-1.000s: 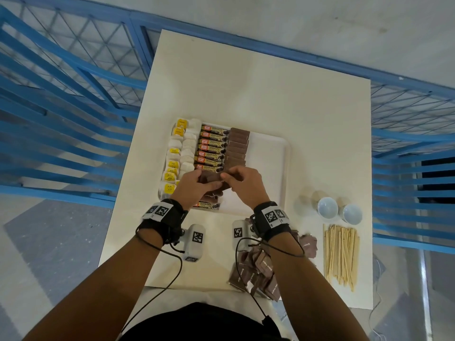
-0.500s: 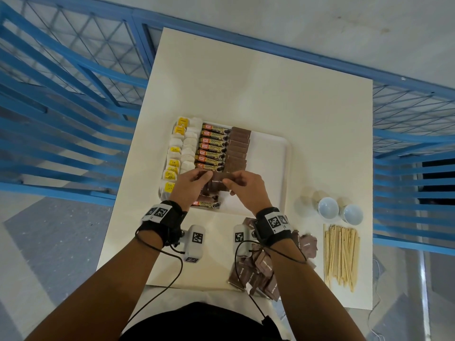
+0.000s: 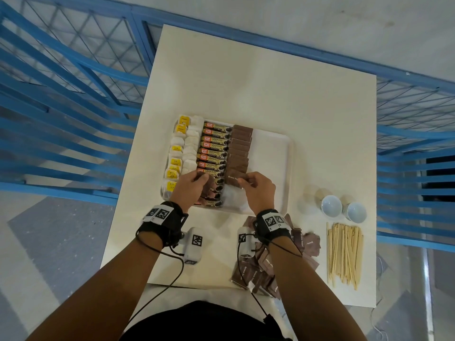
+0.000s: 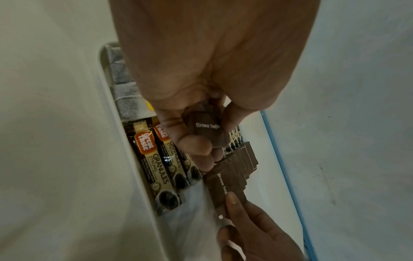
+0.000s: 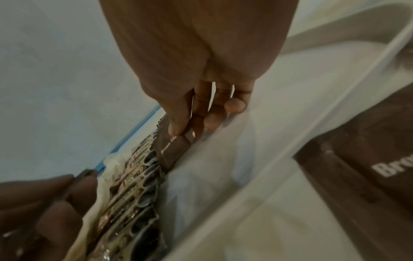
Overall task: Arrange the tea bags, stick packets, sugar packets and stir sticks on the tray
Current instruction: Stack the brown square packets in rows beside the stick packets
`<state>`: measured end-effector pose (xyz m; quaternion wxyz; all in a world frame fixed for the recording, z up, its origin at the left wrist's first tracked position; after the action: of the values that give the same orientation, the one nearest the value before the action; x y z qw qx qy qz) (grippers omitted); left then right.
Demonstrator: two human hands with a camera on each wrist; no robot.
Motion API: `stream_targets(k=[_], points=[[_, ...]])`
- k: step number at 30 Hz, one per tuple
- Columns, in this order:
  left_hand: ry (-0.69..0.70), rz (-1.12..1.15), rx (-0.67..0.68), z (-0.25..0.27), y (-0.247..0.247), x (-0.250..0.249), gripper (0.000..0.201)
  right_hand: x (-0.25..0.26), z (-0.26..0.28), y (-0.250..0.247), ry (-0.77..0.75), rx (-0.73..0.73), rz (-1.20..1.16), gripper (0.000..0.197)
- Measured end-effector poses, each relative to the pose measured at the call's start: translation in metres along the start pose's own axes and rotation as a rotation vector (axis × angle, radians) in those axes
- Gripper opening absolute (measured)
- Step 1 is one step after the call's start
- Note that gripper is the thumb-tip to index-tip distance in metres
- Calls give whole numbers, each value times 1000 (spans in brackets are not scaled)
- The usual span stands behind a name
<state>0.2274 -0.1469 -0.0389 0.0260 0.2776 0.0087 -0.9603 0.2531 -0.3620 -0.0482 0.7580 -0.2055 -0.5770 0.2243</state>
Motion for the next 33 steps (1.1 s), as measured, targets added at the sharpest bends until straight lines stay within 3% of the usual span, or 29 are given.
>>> stream_targets(k=[16,26,28,33], points=[[-10,31,45,0,2,-1,18,-1,-2,-3,8,-95,21,28],[21,11,188,0,11,4,38,4,3,-10,-13,-151,44,20],[13,36,199,0,12,6,37,14,3,-5,-95,-107,47,17],[7,47,243,6,18,2,29,43,1,9,-247,162,-30,20]])
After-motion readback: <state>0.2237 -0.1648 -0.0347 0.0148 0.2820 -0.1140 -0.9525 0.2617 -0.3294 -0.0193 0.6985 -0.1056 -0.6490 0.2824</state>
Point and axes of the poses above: each hand's wrist, its own z-axis away from the middle knuckle, its own y-axis out of the palm, x = y × z, the point moved 6 cm from there along -z, towards the middle knuckle, and after that the axes turned 13 degrees about -y, right-handed, at the moved point
